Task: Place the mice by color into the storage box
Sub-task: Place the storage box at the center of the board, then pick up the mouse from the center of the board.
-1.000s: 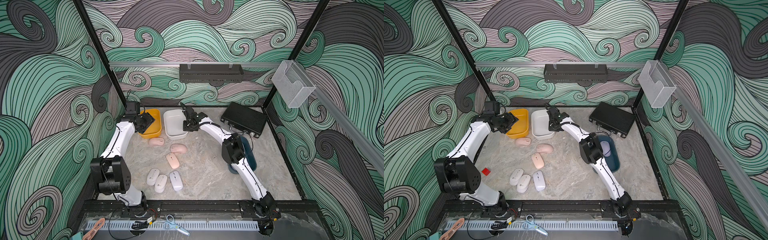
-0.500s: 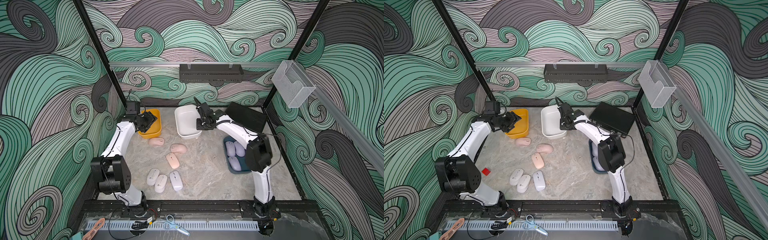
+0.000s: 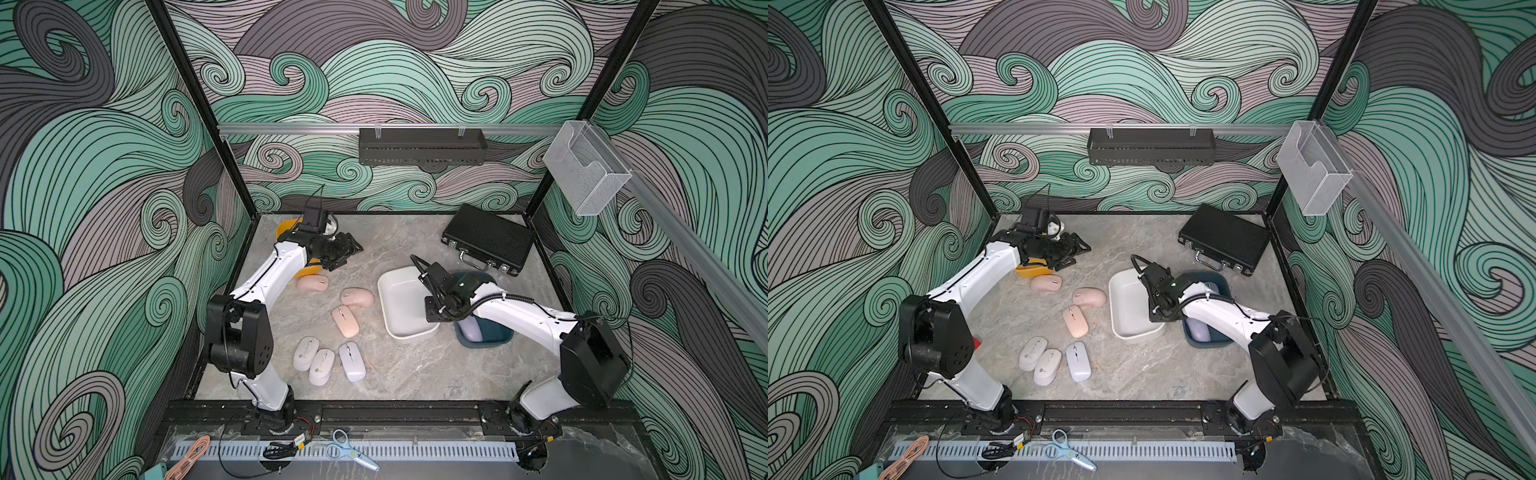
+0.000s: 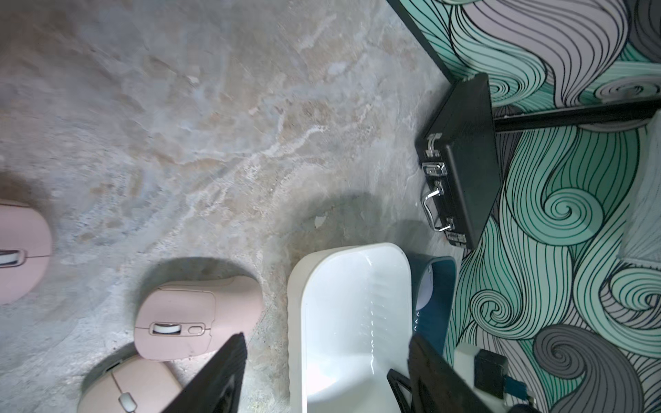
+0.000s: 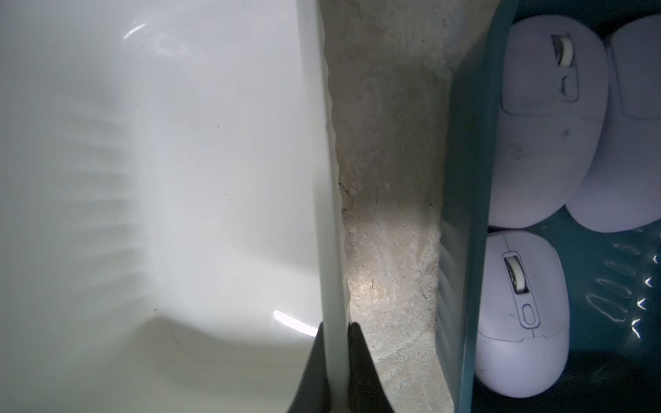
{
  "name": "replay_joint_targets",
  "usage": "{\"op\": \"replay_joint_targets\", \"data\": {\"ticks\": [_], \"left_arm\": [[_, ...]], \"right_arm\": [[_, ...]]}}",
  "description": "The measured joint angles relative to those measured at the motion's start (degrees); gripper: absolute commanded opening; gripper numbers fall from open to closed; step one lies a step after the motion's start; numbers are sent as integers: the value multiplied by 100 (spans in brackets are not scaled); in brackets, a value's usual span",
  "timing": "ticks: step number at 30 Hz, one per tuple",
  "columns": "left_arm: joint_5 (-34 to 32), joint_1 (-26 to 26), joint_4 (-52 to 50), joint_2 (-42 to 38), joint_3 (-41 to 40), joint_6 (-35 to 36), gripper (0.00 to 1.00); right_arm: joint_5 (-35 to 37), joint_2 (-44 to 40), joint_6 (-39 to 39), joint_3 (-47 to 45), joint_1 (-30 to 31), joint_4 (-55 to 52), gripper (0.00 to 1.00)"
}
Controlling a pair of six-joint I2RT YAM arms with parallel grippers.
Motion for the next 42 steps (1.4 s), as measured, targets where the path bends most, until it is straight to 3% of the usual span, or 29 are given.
{"op": "replay_joint_targets", "data": {"ticks": [1,3,7,12,17,20,28,36,42], "left_arm": [[-4,-35,0,0,0,15,71],[-26,-59,-15,0,0,35,71],[-87,-57,-39,0,2,50,71],[-181,-57,-68,0,9,105,71],[-481,-22,-271,-13,133,195,72],[-686,149,-354,-107,140,219,72],[-918,1318,-389,-278,142,212,72],[-953,1591,-426,-278,142,212,72],[-942,1685,-428,-278,142,214,72]], "right_arm": [[17,-46,63,-72,28,11,0],[46,-133,208,-205,76,55,19],[46,-256,402,-378,155,52,31],[201,-332,439,-313,210,-186,33],[334,-463,125,321,227,-507,48],[142,-299,-549,938,310,-415,57],[-452,1469,-2730,2793,634,-7,83],[-1207,3265,-4076,4177,662,92,89],[-1652,4382,-4548,5178,660,-168,91]]}}
